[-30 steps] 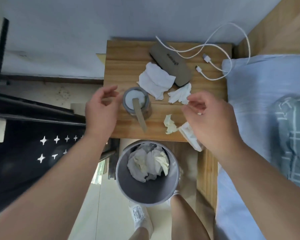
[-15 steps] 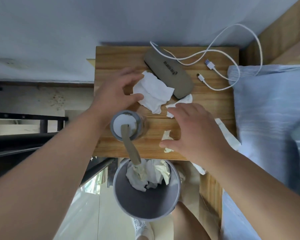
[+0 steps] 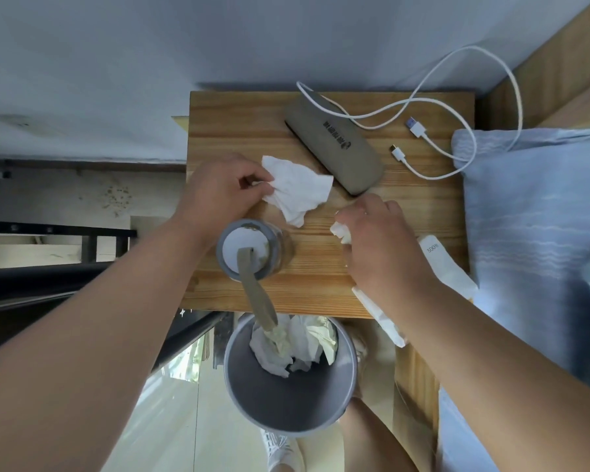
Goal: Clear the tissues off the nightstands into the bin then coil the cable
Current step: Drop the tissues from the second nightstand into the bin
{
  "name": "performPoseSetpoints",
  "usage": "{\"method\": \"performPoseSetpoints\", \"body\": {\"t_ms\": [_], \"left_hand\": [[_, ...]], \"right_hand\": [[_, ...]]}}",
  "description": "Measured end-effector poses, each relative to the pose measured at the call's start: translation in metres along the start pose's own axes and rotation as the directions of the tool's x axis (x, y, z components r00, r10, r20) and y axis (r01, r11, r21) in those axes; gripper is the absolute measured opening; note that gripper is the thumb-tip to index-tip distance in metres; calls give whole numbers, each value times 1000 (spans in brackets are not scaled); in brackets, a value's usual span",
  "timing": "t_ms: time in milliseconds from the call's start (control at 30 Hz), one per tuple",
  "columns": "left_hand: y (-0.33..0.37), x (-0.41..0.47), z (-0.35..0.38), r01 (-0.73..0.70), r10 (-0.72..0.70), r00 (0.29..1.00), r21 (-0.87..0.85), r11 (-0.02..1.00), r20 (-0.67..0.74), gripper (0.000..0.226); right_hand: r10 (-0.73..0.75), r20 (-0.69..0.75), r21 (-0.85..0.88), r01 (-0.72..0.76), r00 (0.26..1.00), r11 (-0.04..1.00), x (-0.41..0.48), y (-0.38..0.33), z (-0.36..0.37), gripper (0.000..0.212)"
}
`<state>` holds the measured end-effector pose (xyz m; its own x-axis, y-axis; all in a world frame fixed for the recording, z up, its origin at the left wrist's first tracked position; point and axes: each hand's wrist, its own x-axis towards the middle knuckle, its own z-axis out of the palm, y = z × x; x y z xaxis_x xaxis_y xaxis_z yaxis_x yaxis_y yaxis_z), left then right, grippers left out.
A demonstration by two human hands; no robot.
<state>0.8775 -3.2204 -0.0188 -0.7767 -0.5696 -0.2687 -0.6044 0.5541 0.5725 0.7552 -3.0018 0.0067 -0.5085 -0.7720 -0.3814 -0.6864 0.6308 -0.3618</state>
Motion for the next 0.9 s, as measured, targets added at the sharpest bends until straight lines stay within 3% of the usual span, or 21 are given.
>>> {"method": "performPoseSetpoints", "body": {"t_ms": [167,300,400,567,667,800,900], "left_hand": [[-5,-24,-5,195,-292,931,-378,905,-219,14],[-1,-59,-4,231,-550,761,-649,725,-343,10],[2,-91,-1,196,-659,670,-774,602,-342,11],[9,-146,8,184,-719,631,-843,505,-293,8],[13,-182,21,210,-735,625,-849,484,-265,14],[12,-233,50,268,-776,598,-862,430,-201,5],[9,-269,73,338,-810,573,-863,375,-128,2]], "right_hand": [[-7,-46,44,9,999,999,5,3,-7,30],[4,-159,121,16,987,993,-5,-3,-18,22],[15,-228,217,35,973,975,-18,-8,-26,19],[25,-385,354,122,923,927,-63,-19,-33,15],[26,-416,415,164,909,895,-96,-27,-25,15],[33,-445,482,208,895,851,-141,-32,-13,16],[85,-412,539,168,907,825,-176,-30,8,18]]}}
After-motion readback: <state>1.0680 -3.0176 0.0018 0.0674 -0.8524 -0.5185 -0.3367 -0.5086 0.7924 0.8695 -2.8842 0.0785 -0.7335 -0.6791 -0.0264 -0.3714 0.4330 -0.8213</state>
